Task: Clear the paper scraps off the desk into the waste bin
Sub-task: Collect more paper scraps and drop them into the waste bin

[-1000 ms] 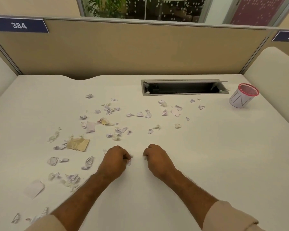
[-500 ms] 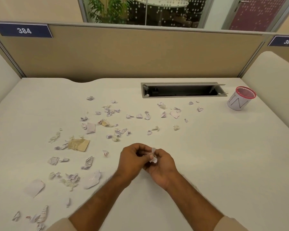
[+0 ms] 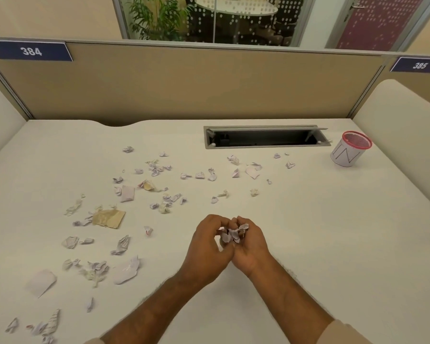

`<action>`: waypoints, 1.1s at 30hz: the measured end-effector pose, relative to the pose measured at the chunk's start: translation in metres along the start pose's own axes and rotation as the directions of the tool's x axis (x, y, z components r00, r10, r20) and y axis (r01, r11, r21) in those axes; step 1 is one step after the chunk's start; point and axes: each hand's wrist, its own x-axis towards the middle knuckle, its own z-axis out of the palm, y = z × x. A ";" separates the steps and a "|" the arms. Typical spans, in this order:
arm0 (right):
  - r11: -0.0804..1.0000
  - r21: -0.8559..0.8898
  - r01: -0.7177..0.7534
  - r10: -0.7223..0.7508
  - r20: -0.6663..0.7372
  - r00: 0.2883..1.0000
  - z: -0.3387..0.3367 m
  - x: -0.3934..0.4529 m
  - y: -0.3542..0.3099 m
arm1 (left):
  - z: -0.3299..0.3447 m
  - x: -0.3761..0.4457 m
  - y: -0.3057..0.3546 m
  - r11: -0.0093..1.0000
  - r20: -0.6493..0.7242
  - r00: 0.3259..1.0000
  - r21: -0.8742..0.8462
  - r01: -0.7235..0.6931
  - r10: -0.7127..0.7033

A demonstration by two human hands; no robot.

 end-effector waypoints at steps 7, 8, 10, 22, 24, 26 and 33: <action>0.986 -0.164 0.001 -0.007 -0.032 0.999 -0.006 -0.005 -0.018 | 0.013 0.004 -0.006 0.994 -0.034 0.994 0.010 0.108 -0.108; 0.981 -0.192 -0.007 0.003 -0.026 1.000 -0.007 -0.006 -0.019 | 0.015 0.005 -0.005 0.993 -0.032 0.992 0.003 0.121 -0.121; 0.979 -0.203 -0.026 0.026 -0.001 1.000 -0.010 -0.008 -0.021 | 0.019 0.007 -0.002 0.989 -0.032 0.989 -0.004 0.145 -0.145; 0.934 -0.351 0.071 -0.058 0.048 0.997 -0.032 -0.015 -0.045 | 0.062 0.009 0.020 0.989 -0.083 0.987 0.023 0.143 -0.141; 0.935 -0.349 0.066 -0.053 0.048 0.997 -0.036 -0.015 -0.047 | 0.070 0.007 0.021 0.987 -0.080 0.991 0.109 0.116 -0.107; 0.932 -0.359 0.054 -0.048 0.027 0.998 -0.039 -0.015 -0.048 | 0.075 0.006 0.021 0.982 -0.045 0.995 0.162 0.098 -0.092; 0.968 -0.246 -0.055 0.035 -0.087 0.996 -0.046 -0.011 -0.060 | 0.052 0.001 0.000 0.947 -0.166 0.981 0.286 0.145 -0.101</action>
